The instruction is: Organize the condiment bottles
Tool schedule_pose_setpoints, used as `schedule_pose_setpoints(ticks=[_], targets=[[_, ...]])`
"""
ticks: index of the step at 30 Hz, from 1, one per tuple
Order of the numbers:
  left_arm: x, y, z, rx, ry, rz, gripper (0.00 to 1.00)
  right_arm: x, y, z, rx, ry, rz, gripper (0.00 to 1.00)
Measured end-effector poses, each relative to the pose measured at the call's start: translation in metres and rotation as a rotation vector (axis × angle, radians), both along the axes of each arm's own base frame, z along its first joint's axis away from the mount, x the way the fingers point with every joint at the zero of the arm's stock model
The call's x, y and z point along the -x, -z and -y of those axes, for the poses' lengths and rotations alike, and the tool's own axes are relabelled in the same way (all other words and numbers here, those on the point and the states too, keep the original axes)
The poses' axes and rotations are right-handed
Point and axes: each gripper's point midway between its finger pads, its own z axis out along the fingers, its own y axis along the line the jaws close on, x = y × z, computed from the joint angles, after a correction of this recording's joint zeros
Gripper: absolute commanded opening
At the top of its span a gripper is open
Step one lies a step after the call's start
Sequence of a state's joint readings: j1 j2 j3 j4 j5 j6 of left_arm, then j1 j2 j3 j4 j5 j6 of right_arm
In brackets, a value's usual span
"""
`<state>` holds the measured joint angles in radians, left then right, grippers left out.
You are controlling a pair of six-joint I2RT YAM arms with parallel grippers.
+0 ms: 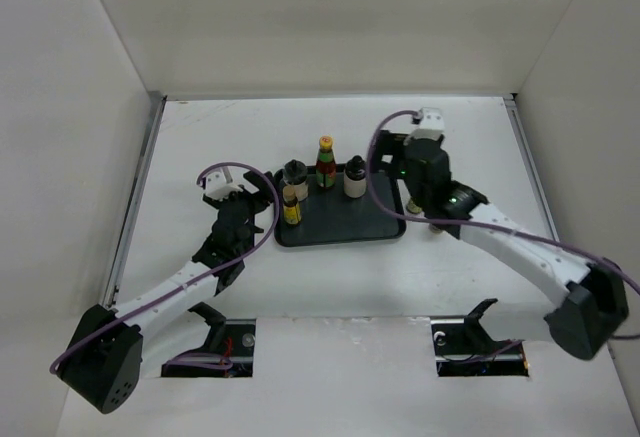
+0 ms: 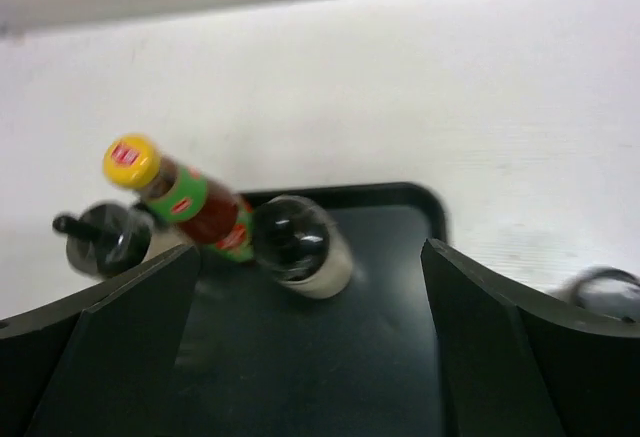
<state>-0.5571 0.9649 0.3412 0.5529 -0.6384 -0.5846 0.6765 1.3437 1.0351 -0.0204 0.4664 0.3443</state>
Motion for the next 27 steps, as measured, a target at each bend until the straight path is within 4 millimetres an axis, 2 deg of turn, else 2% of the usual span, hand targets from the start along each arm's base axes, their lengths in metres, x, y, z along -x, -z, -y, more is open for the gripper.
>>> schedule_pose_setpoints(ticks=[2,4,6,8,12,14,20,23,27], targets=[[0.000,-0.001,0.001,0.002,0.005,0.003,0.75,0.010,-0.017,0.035,-0.040,0.084,0.043,1.00],[0.000,-0.002,0.002,0.005,0.010,0.007,0.71,0.016,-0.019,0.073,-0.054,0.183,0.059,1.00],[0.000,-0.003,0.003,0.007,0.015,0.010,0.70,0.019,-0.007,0.105,-0.039,0.272,0.037,1.00],[0.000,-0.003,0.003,0.009,0.016,0.013,0.70,0.017,0.016,0.125,0.001,0.336,-0.018,1.00],[0.000,-0.004,0.004,0.010,0.019,0.015,0.70,0.013,0.064,0.125,0.082,0.340,-0.144,0.92],[0.000,-0.004,0.004,0.010,0.019,0.015,0.70,0.014,0.079,0.123,0.104,0.326,-0.185,0.87],[0.000,-0.004,0.004,0.011,0.022,0.015,0.70,0.012,0.087,0.119,0.104,0.313,-0.203,0.60],[0.000,-0.004,0.005,0.011,0.024,0.016,0.71,0.011,0.094,0.118,0.110,0.313,-0.220,0.58],[-0.001,-0.006,0.005,0.015,0.025,0.022,0.72,0.011,0.103,0.118,0.125,0.311,-0.243,0.36]])
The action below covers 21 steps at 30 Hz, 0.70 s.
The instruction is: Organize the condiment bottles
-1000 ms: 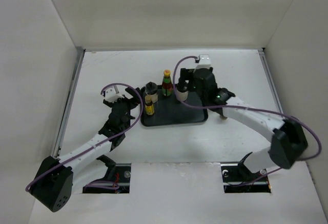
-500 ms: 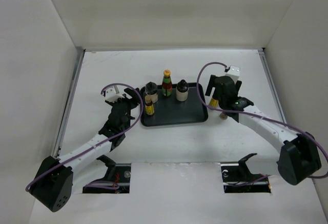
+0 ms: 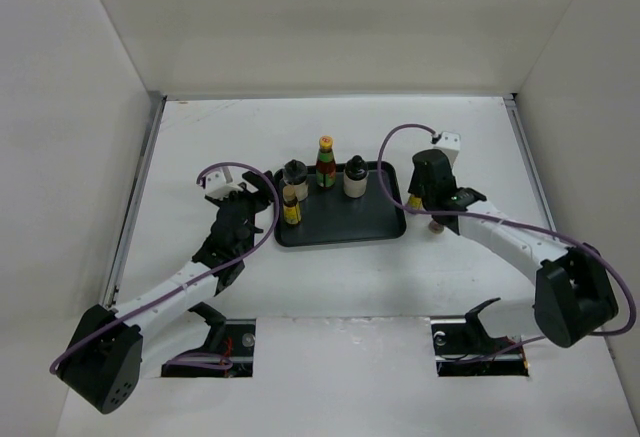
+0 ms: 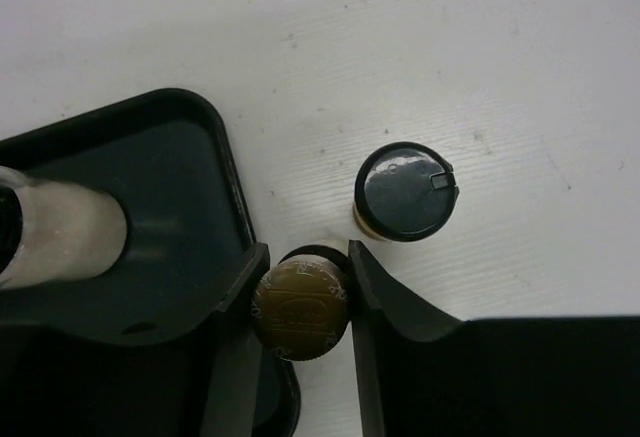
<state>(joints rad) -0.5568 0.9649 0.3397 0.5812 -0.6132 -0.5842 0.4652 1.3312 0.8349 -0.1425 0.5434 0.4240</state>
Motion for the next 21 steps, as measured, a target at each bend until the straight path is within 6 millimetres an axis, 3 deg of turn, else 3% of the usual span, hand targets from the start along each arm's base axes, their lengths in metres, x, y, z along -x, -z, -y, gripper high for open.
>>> schedule_pose_setpoints(ticks=[6,11,15,21], targets=[[0.002,0.002,-0.001,0.001,0.000,0.002,0.79,0.005,-0.010,0.004,0.003,0.016,0.019,0.28],[0.002,0.002,-0.001,0.002,-0.001,0.003,0.93,0.021,-0.052,-0.007,-0.013,-0.022,0.120,0.28],[0.002,0.001,-0.003,0.003,-0.008,0.005,0.98,0.032,-0.072,-0.044,-0.048,-0.128,0.156,0.28],[0.004,-0.002,-0.012,0.015,-0.038,0.018,0.98,0.049,-0.053,-0.132,-0.066,-0.360,0.100,0.30]])
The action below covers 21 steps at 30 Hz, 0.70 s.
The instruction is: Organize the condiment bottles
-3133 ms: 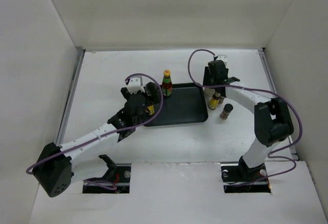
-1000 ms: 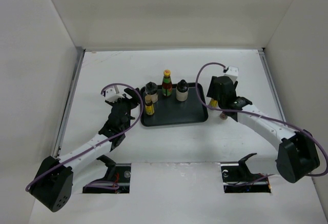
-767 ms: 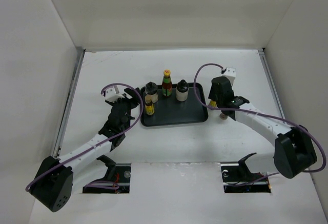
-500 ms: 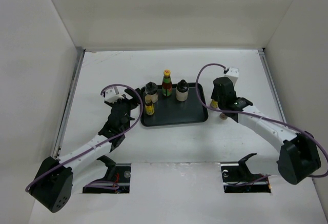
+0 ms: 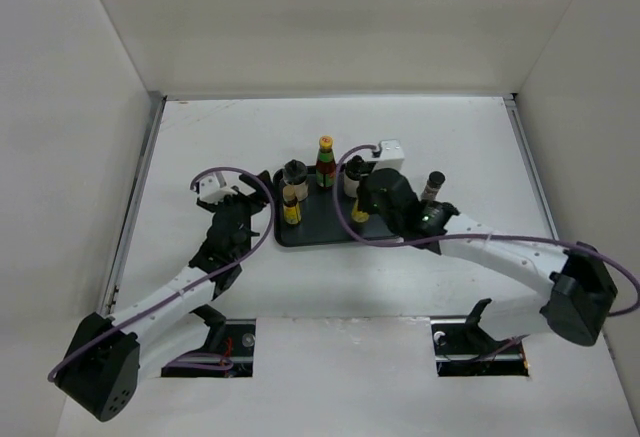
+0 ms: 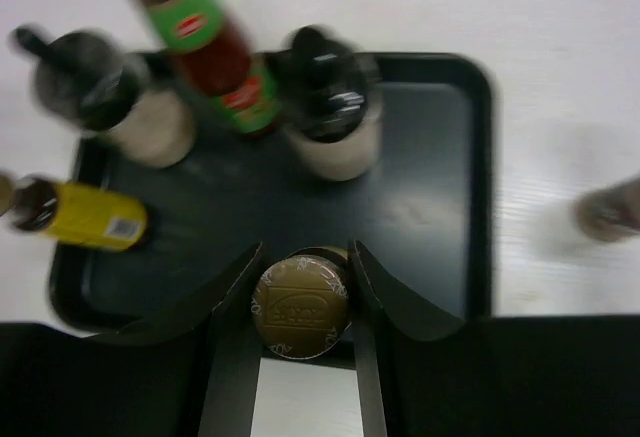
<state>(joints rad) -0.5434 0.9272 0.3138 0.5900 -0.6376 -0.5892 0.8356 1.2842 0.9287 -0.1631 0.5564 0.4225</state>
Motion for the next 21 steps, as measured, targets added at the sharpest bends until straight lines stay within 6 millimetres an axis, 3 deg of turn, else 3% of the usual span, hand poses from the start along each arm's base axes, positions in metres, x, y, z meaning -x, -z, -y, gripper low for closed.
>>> schedule_pose_setpoints(ticks=[4,7,11,15,17,21], targets=[[0.003,0.001,-0.011,0.014,-0.033,0.007,0.98,0.008,0.009,-0.058,-0.008,-0.132,-0.009,0.31],[0.004,0.001,-0.016,0.028,-0.051,0.011,0.98,0.002,0.011,-0.087,-0.014,-0.177,-0.003,0.31],[0.003,0.004,-0.018,0.036,-0.060,0.006,0.98,-0.009,0.025,-0.109,0.002,-0.189,-0.009,0.31],[0.002,0.005,-0.019,0.042,-0.064,0.004,0.98,-0.014,0.050,-0.119,0.044,-0.192,-0.027,0.34],[0.002,0.005,-0.019,0.045,-0.064,0.004,0.98,-0.016,0.049,-0.122,0.046,-0.193,-0.019,0.41],[0.002,0.005,-0.019,0.046,-0.064,0.004,0.98,-0.014,0.048,-0.125,0.047,-0.199,-0.013,0.76]])
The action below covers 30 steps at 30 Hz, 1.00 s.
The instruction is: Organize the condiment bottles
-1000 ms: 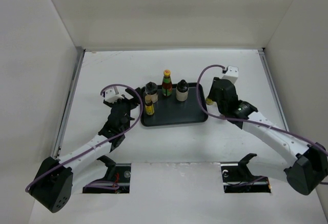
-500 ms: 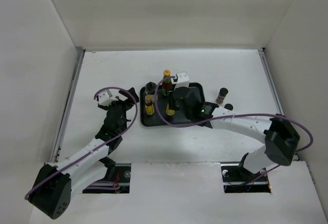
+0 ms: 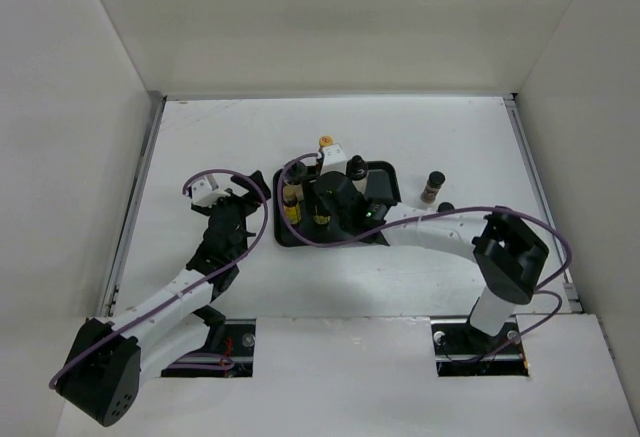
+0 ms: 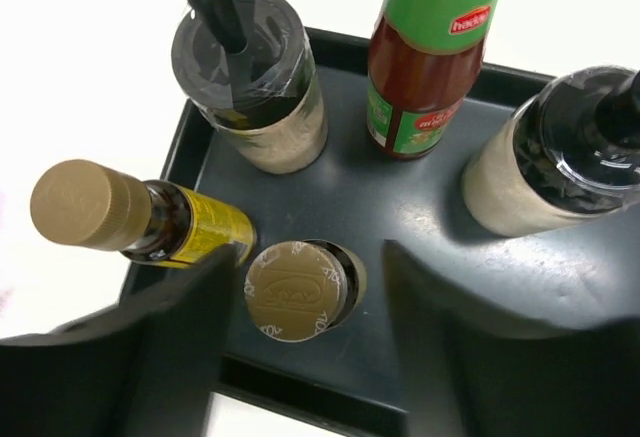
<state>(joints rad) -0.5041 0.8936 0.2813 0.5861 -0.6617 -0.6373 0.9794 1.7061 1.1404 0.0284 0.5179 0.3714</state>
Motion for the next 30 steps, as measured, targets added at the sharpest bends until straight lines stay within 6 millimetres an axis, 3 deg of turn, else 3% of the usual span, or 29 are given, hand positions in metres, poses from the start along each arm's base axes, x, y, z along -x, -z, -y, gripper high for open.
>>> schedule_pose_setpoints(ticks=[4,8,10,12,14,17,20,23,25,30], targets=[[0.000,0.000,0.000,0.000,0.000,0.000,0.98,0.002,-0.007,0.000,-0.001,-0.007,0.010,0.92],[0.000,0.000,0.000,0.001,-0.001,0.001,0.98,0.009,-0.048,0.019,-0.066,0.000,0.057,0.95],[0.000,-0.001,0.000,0.002,-0.001,0.002,0.98,0.011,-0.077,0.045,-0.128,0.030,0.099,0.95],[0.000,-0.001,0.000,0.003,-0.001,0.003,0.98,0.000,-0.101,0.092,-0.184,0.127,0.146,0.95],[0.001,-0.001,-0.001,0.003,-0.001,0.002,0.98,-0.020,-0.112,0.152,-0.209,0.288,0.188,0.97],[0.001,0.000,0.000,0.003,0.000,-0.001,0.98,-0.047,-0.094,0.230,-0.152,0.524,0.182,1.00],[0.001,0.000,0.000,0.006,0.000,-0.001,0.98,-0.061,-0.047,0.270,-0.035,0.640,0.086,1.00],[0.000,0.001,0.000,0.005,0.000,-0.003,0.98,-0.062,-0.002,0.287,0.061,0.674,-0.020,0.98],[0.000,0.001,0.000,0.004,0.000,-0.004,0.98,-0.061,0.016,0.293,0.094,0.680,-0.066,0.91],[0.000,0.002,0.000,0.003,0.001,-0.007,0.98,-0.062,0.031,0.300,0.114,0.691,-0.102,0.71]])
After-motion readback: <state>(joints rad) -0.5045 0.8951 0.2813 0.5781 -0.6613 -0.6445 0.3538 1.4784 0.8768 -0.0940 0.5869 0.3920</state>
